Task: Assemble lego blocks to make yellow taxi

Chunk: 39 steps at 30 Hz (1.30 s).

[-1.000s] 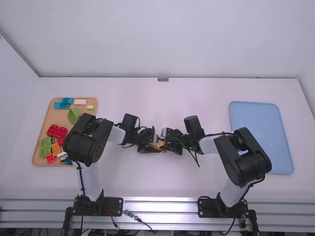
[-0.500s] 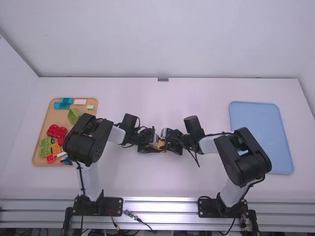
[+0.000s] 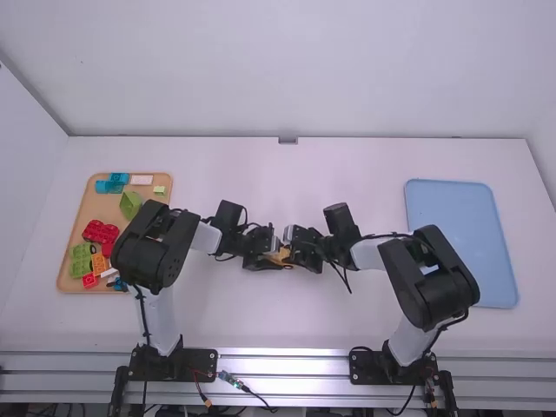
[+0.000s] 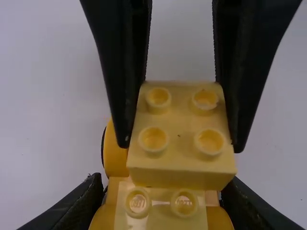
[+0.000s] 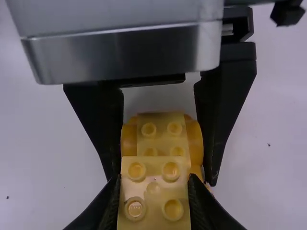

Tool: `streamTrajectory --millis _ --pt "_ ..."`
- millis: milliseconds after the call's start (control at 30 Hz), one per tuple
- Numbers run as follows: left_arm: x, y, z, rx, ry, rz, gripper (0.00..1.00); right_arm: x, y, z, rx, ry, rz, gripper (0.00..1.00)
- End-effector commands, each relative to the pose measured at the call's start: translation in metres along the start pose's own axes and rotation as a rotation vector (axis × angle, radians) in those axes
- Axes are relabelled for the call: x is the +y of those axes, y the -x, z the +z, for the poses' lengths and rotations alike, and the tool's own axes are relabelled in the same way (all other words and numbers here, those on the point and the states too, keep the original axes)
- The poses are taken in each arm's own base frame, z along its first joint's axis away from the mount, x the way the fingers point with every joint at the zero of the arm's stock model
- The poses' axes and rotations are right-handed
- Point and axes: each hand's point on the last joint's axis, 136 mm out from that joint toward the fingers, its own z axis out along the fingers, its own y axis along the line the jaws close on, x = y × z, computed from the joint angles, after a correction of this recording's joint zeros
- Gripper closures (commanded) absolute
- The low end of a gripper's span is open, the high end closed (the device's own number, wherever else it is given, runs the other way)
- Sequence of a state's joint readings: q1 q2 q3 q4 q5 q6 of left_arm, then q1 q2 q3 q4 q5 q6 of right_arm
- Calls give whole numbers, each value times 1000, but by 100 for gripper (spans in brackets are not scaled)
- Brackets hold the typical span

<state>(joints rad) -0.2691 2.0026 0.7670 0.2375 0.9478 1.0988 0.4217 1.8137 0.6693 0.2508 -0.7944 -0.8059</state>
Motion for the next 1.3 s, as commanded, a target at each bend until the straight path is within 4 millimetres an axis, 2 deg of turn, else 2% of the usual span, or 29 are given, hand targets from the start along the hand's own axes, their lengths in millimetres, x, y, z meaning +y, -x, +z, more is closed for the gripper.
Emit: streamTrajectory --millis 0,267,533,967,1267 --pt "-5 -13 1 48 -4 -43 64 -2 -10 1 70 3 -2 100" --pt "-4 -13 1 51 0 -41 64 1 -5 -1 90 58 -19 100" --pt "-5 -13 1 50 -1 -41 64 -7 2 0 62 27 -60 100" --pt "-5 -12 1 47 -2 -40 65 3 -5 1 47 41 -54 100" --pt "-4 -12 1 45 1 -37 65 3 -9 1 65 30 -50 100"
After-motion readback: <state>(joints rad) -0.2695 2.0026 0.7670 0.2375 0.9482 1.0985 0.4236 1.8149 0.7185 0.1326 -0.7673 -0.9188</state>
